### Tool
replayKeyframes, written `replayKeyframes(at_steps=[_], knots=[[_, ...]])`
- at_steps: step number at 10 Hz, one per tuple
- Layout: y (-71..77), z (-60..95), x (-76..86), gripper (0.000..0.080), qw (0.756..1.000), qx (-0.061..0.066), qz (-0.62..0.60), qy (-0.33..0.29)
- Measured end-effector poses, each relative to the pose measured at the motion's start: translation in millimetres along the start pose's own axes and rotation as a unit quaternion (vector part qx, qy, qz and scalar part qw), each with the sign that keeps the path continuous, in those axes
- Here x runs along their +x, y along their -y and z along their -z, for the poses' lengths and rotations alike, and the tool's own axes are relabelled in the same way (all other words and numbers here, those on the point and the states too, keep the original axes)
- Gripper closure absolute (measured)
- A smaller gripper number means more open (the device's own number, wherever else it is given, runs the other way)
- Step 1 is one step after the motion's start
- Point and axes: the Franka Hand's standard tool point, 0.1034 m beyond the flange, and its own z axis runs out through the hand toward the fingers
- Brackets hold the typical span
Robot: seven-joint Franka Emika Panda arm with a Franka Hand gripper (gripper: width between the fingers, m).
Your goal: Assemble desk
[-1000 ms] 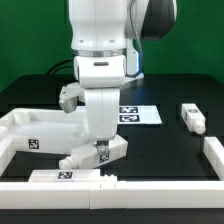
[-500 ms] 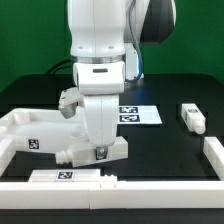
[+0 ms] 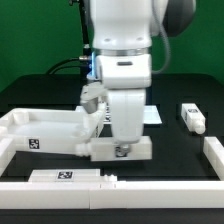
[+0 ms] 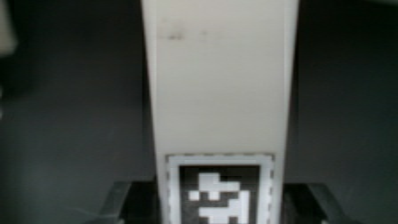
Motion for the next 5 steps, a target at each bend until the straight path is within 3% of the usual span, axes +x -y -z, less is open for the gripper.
replayKeyframes(at_steps=[2,3,5], knots=[[-8.7,10.5,38.8,0.0520,0.999,-0.030,-0.037,-0.004],[-0.5,19.0,44.1,0.0519,0.995,-0.036,-0.096,-0.003],[13.1,32.1,31.7,0.0518,0.980,-0.033,-0.196,0.000]])
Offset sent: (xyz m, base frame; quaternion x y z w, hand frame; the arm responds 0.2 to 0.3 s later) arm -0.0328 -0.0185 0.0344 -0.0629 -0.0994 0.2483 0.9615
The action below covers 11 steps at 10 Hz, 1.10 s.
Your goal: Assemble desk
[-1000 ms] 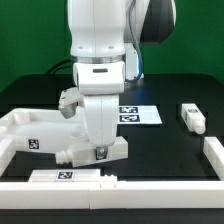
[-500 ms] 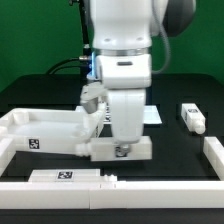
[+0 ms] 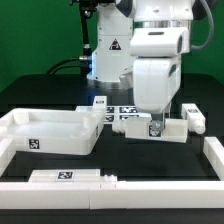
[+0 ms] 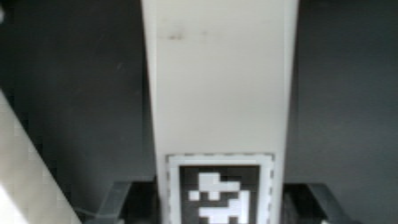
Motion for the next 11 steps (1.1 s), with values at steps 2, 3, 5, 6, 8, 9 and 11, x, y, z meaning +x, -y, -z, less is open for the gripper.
replayKeyframes(at_steps=[2,3,5,6,8,9,11], knots=[[-4.4,-0.4,-9.8,0.0519,1.000,0.001,-0.016,0.001],[-3.2,-1.5,-8.7,0.0519,1.000,0.002,-0.015,0.001],[-3.1,-1.7,-10.4,0.0518,1.000,0.001,-0.018,0.001],[5.9,2.7,-12.9,0.0518,0.997,-0.016,-0.072,-0.010],[41.7,15.0,-24.6,0.0518,0.983,-0.008,-0.181,-0.010],[41.4,17.4,-27.3,0.0518,0.985,-0.011,-0.174,-0.011],[39.0,16.7,-29.4,0.0518,0.986,-0.014,-0.168,-0.013]])
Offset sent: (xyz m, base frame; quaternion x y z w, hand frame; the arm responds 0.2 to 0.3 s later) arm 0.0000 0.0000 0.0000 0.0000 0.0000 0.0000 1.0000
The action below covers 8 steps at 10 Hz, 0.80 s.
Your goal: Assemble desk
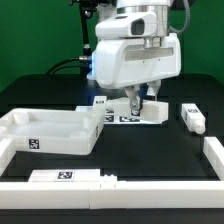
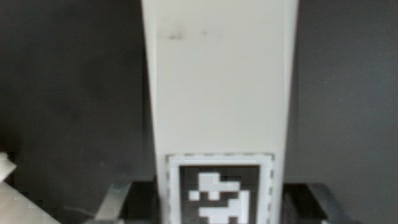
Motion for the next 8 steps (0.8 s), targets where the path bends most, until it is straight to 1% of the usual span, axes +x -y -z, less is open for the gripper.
replayKeyframes(at_steps=[2,3,4,5,6,7,8], knots=[[-0.1,-0.2,-0.2,0.0518,1.000,0.000,0.000,0.000],[3.3,-0.7,-0.1,0.0518,0.999,-0.003,-0.039,-0.005],[20.4,-5.1,-6.7,0.0518,0.995,-0.004,-0.100,-0.010],[41.2,-10.3,-17.2,0.0518,0.987,0.003,-0.161,-0.005],[47.7,-15.3,-27.4,0.0518,0.982,0.011,-0.189,0.003],[41.4,-16.4,-33.6,0.0518,0.979,0.013,-0.202,0.003],[41.9,-16.0,-31.8,0.0518,0.980,0.012,-0.199,0.002]])
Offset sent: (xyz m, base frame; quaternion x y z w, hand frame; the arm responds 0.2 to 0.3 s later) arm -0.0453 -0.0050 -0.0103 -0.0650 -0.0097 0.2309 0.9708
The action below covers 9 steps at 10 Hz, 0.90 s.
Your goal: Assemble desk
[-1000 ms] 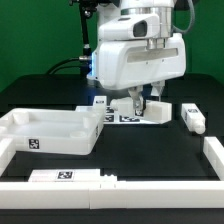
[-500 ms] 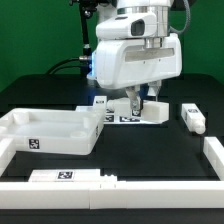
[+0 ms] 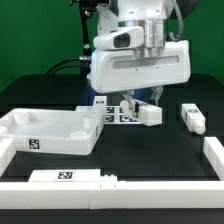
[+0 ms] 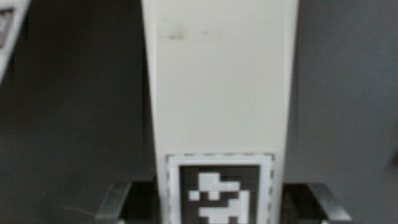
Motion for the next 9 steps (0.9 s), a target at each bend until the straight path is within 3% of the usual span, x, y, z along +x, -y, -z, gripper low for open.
replayKeyframes(at_steps=[3,5,6,9], knots=[[1.8,-1.1,-1.5,0.0518,1.000,0.001,-0.001,0.001],[36.6,-10.9,-22.3,0.0518,0.992,0.006,-0.124,0.006],[44.3,-14.1,-26.7,0.0518,0.981,0.012,-0.193,0.016],[42.9,-14.5,-26.2,0.0518,0.982,0.012,-0.188,0.014]])
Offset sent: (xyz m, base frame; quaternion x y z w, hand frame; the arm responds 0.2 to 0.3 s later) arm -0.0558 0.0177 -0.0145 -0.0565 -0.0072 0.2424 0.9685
